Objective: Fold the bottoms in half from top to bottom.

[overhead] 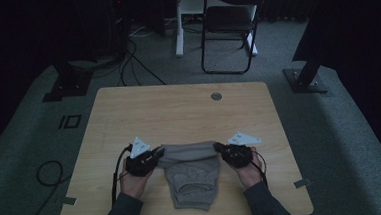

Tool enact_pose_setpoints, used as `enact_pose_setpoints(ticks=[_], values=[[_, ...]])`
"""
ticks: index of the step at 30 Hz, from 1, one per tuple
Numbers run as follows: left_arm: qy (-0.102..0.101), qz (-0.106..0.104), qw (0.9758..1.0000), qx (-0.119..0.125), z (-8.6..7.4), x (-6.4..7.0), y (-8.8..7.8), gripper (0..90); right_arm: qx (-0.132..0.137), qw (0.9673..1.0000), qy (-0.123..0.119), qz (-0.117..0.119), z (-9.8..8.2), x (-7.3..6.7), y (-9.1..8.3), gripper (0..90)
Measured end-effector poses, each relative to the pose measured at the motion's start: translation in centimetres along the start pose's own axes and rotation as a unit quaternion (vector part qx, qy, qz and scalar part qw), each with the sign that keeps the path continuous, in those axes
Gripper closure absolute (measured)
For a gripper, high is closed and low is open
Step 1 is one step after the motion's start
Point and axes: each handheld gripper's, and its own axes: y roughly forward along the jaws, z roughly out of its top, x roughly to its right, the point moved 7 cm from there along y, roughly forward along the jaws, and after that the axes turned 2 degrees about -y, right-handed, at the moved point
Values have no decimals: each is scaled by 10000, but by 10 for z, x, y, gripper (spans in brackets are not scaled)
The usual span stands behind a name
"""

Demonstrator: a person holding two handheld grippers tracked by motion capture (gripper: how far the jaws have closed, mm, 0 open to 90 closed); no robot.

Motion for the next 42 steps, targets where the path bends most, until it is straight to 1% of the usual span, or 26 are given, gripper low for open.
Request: enact_pose_setpoints(ticks=[1,3,5,7,9,10,11,13,17,21,23,25,30,33,36,40,42], values=[[-67,-22,9999,-114,-10,1,3,815,-110,9999,9,21,-9,-3,1,861],[-126,36,9992,-389,-28,2,10,815,-357,9993,34,68,-26,-9,5,860],[-99,39,9985,-543,-40,4,16,815,-589,9983,18,44,-41,-12,9,861],[33,122,9980,-623,-45,6,19,816,-761,9971,69,65,-52,-14,13,860],[82,188,9975,-677,-46,7,23,817,-916,9958,43,19,-58,-15,18,859],[82,188,9975,-677,-46,7,23,817,-916,9958,43,19,-58,-15,18,859],[75,232,9971,-715,-45,4,28,817,-914,9958,24,15,-58,-14,19,859],[17,266,9971,-714,-44,0,31,818,-914,9958,-30,-65,-54,-10,26,858],[11,414,9968,-686,-37,-7,42,818,-866,9961,61,-134,-49,0,35,858],[-25,525,9966,-633,-28,-16,53,819,-899,9957,41,-240,-41,10,47,858],[-51,573,9963,-636,-24,-21,59,819,-915,9954,14,-282,-37,15,52,858],[-38,638,9959,-648,-18,-26,65,819,-931,9951,39,-332,-32,21,60,858],[-70,720,9951,-678,-7,-40,78,819,-891,9950,52,-440,-22,34,76,858],[-116,753,9947,-691,0,-48,86,818,-894,9947,107,-500,-15,41,86,858],[-142,845,9936,-731,8,-56,95,819,-900,9941,165,-586,-9,48,95,858],[-245,945,9925,-740,16,-66,105,819,-905,9931,201,-716,-2,56,106,858],[-264,981,9919,-760,19,-69,108,818,-936,9924,160,-778,2,59,111,859]])
